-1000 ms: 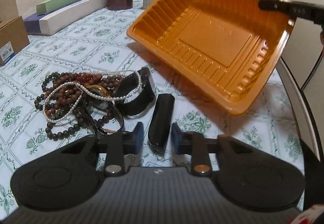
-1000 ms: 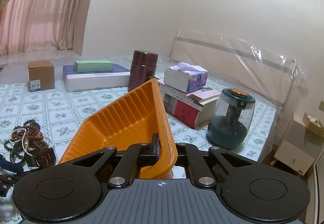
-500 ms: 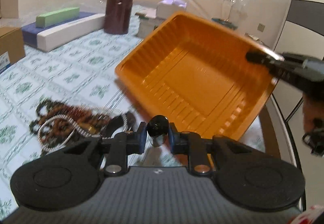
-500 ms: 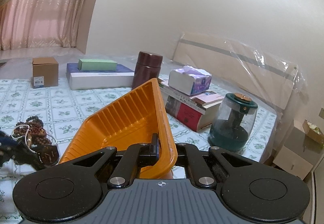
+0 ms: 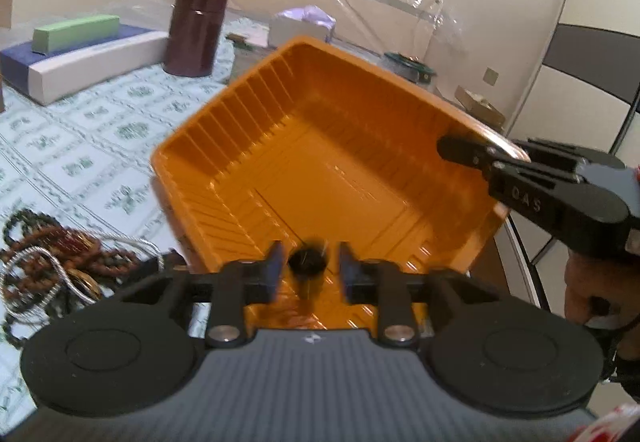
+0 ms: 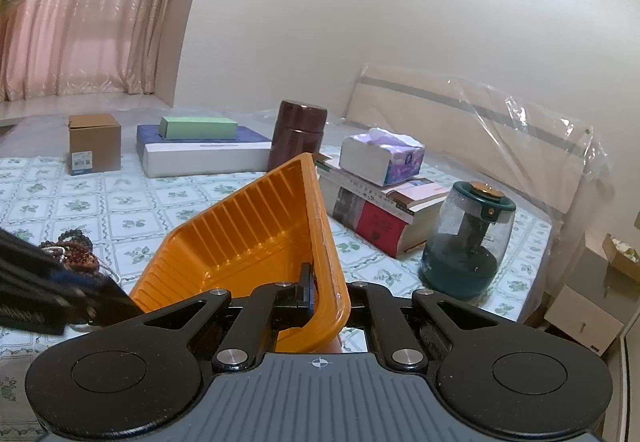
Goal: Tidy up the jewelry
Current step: 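Drop the black case into the tray with the left tool while the right tool holds it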
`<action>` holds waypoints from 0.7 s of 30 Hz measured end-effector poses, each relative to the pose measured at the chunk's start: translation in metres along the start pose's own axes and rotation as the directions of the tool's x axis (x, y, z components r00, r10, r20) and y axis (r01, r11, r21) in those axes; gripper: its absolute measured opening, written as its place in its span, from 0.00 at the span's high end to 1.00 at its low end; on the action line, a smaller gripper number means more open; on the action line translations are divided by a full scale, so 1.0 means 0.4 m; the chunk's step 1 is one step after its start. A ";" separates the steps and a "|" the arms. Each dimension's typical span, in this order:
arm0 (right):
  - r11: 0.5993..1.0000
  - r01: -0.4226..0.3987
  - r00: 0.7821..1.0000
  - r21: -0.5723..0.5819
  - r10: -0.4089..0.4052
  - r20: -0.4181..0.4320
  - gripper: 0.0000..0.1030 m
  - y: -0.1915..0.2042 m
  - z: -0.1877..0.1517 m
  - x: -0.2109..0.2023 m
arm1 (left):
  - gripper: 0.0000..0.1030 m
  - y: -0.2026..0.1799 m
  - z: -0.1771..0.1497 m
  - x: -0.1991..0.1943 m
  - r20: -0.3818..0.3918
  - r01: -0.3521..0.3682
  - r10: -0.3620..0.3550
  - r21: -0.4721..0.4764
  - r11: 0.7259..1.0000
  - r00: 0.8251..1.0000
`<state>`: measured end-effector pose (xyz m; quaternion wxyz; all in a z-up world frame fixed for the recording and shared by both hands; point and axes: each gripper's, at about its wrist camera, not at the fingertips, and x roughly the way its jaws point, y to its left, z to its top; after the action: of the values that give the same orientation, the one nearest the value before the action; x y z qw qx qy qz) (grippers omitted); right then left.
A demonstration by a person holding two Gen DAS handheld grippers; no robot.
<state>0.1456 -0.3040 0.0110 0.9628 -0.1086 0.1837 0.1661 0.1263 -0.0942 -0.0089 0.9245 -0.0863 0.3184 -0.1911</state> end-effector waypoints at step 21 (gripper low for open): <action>1.000 0.005 1.000 0.029 -0.005 -0.007 0.94 0.001 -0.010 -0.003 | 0.62 0.192 -0.133 -0.142 -0.035 -0.322 0.321 -0.034 0.946 0.947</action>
<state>0.1430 -0.3053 0.0077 0.9639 -0.0958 0.1893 0.1607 0.0751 -0.0030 -0.0407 0.9367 -0.0487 0.3452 -0.0330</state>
